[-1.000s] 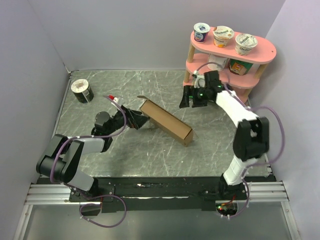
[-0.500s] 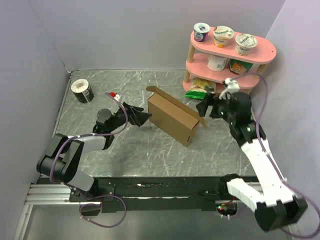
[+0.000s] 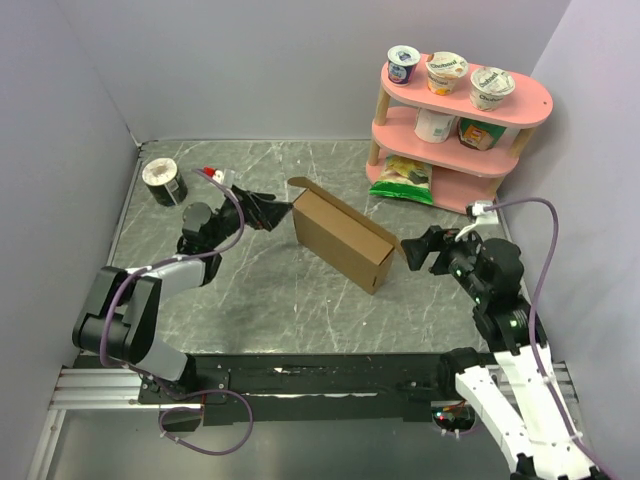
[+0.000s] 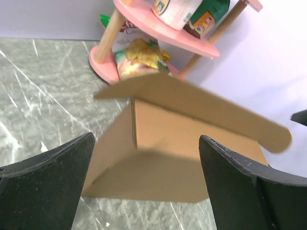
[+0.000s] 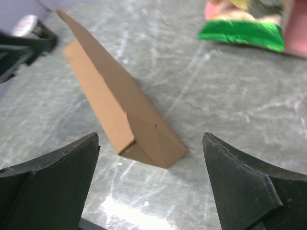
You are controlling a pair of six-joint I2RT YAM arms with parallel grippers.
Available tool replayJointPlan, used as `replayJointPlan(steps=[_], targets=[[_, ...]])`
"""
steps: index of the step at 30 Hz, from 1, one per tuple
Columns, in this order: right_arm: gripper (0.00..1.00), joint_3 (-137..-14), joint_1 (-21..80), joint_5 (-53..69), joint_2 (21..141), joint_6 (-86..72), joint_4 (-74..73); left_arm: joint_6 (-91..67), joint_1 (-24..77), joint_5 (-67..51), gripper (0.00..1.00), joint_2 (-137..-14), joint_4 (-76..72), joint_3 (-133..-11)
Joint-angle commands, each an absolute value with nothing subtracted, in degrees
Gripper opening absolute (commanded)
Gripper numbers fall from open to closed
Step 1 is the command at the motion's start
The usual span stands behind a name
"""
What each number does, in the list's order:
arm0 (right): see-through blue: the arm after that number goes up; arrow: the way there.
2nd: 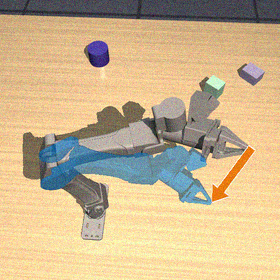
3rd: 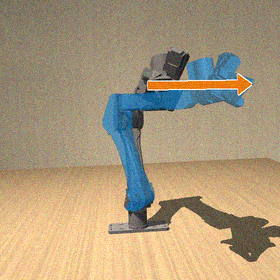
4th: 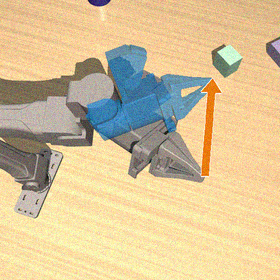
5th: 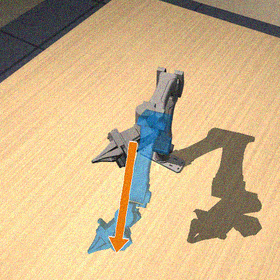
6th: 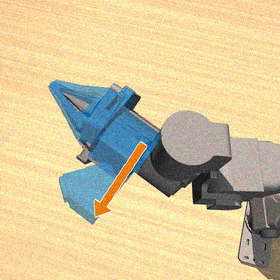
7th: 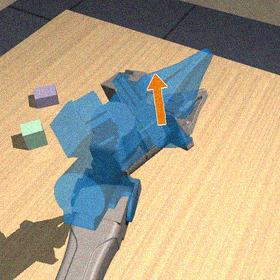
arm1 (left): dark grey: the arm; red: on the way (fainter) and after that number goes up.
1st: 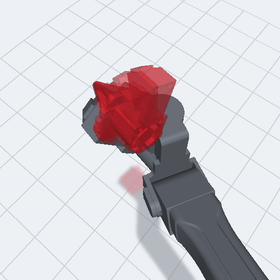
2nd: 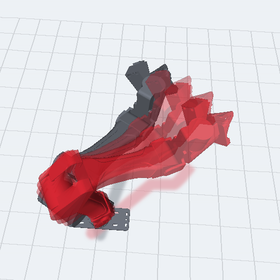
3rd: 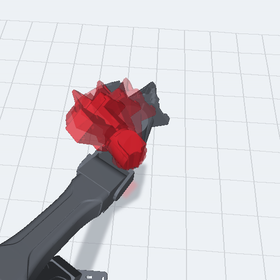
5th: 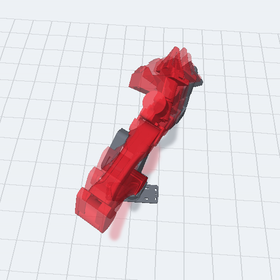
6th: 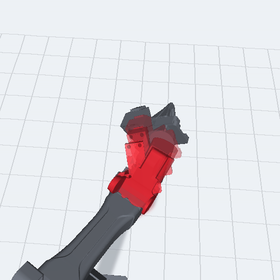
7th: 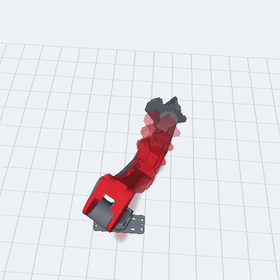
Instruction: Fold the paper box
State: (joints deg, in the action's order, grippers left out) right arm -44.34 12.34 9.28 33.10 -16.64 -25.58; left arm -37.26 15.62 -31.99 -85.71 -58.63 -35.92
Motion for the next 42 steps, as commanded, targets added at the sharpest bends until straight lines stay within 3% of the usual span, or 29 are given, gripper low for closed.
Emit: replayJointPlan(steps=[1, 10, 18, 25, 28, 42], targets=[[0.94, -45.0, 12.2, 12.2, 33.6, -14.2, -24.0, -35.4, 15.0, -33.3, 0.96, -85.4, -57.5, -41.7], [0.86, -45.8, 13.0, 15.1, 38.6, -11.5, -23.9, -24.6, 14.2, -43.1, 0.97, -92.8, -44.6, -54.3], [0.75, -45.9, 14.4, 12.8, 41.8, -9.9, -24.2, -18.3, 14.2, -43.6, 0.96, -95.7, -39.1, -59.6], [0.45, -46.3, 15.4, 12.1, 44.7, -7.9, -23.5, -13.7, 14.2, -46.4, 0.96, -96.9, -35.1, -61.9], [0.41, -46.3, 15.4, 12.2, 45.7, -7.1, -22.7, -11.9, 14.2, -46.1, 0.96, -97.2, -34.0, -62.4], [0.32, -46.6, 15.4, 12.7, 47.5, -3.5, -22.2, -1.4, 14.1, -52.4, 0.97, -101.2, -25.8, -70.3]])
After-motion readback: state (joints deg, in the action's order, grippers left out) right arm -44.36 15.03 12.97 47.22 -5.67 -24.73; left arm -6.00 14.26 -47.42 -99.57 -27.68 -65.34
